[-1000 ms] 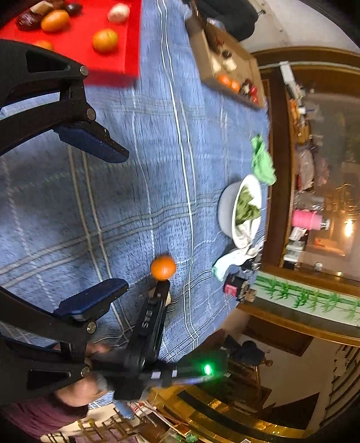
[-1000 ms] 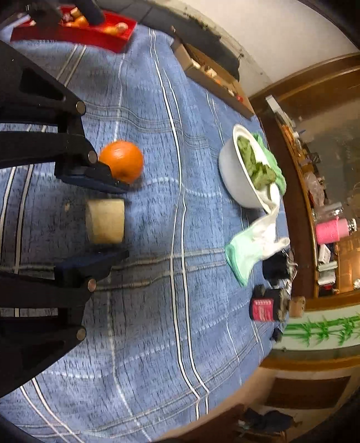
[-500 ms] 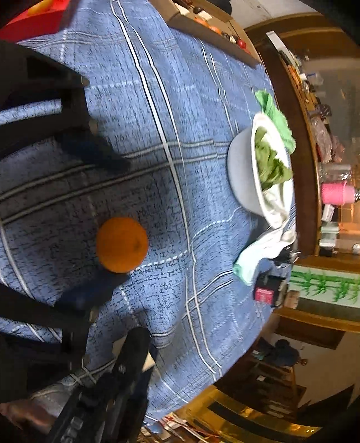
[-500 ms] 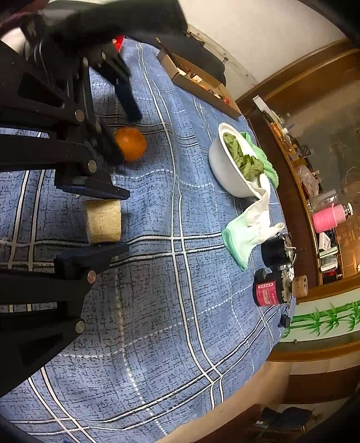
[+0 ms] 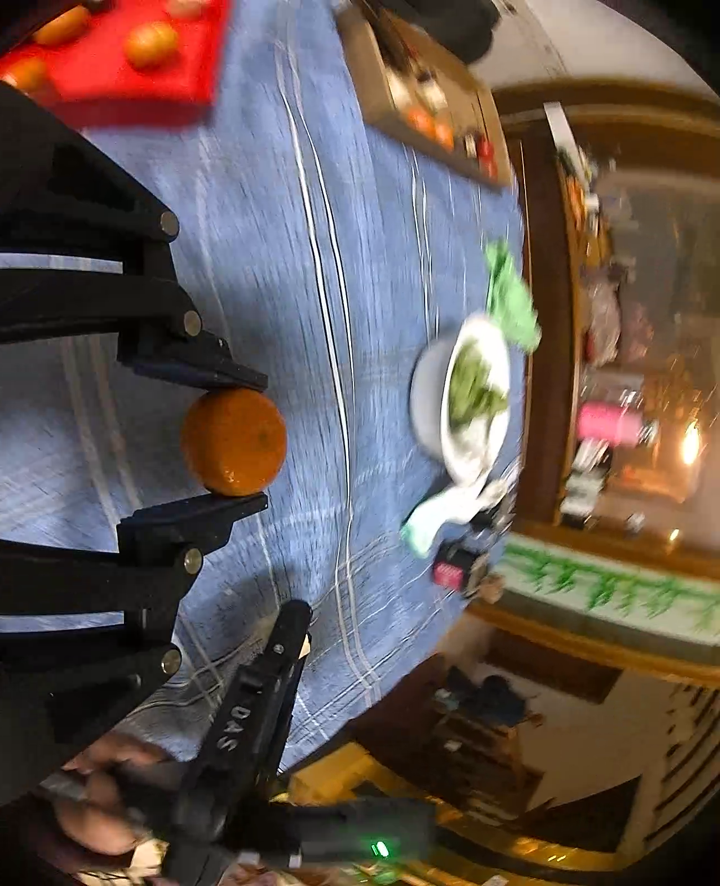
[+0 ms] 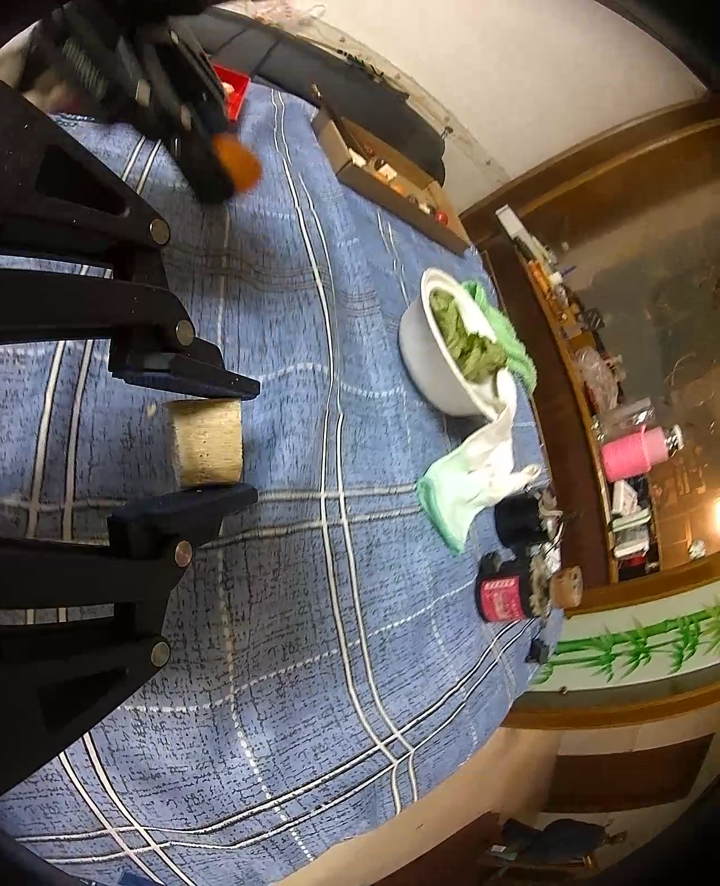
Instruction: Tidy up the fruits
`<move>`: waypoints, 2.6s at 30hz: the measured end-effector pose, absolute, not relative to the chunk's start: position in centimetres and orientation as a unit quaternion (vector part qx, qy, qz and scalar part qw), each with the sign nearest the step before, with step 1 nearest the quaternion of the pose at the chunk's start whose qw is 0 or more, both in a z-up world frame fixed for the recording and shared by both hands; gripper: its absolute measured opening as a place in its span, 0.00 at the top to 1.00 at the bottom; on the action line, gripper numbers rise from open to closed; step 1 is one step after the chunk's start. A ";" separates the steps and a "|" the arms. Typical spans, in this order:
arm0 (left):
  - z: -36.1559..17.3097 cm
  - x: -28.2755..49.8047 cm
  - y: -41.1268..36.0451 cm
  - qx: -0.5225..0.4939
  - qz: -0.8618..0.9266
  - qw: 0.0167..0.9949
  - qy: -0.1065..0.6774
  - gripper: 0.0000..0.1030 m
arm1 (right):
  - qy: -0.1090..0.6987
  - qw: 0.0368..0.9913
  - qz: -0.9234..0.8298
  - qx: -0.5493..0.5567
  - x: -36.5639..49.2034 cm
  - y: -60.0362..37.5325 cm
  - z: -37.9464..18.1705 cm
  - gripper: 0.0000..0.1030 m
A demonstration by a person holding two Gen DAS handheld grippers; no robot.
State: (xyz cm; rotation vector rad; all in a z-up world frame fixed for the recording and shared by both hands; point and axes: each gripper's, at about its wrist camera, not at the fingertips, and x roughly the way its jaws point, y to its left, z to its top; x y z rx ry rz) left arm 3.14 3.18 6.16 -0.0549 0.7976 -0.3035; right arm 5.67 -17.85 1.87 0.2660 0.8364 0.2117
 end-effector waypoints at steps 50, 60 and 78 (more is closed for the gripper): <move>10.3 -12.6 23.7 -0.099 0.031 0.951 0.291 0.18 | 0.382 0.906 0.184 0.015 -6.9 2.5 6.3 0.41; 14.4 -13.4 14.5 -0.020 0.015 0.966 0.258 0.11 | 0.379 0.918 0.105 0.050 -7.7 -6.7 6.5 0.28; 12.9 -16.3 7.7 0.010 0.018 0.966 0.257 0.00 | 0.313 0.950 0.016 0.003 -13.3 -7.0 6.7 0.17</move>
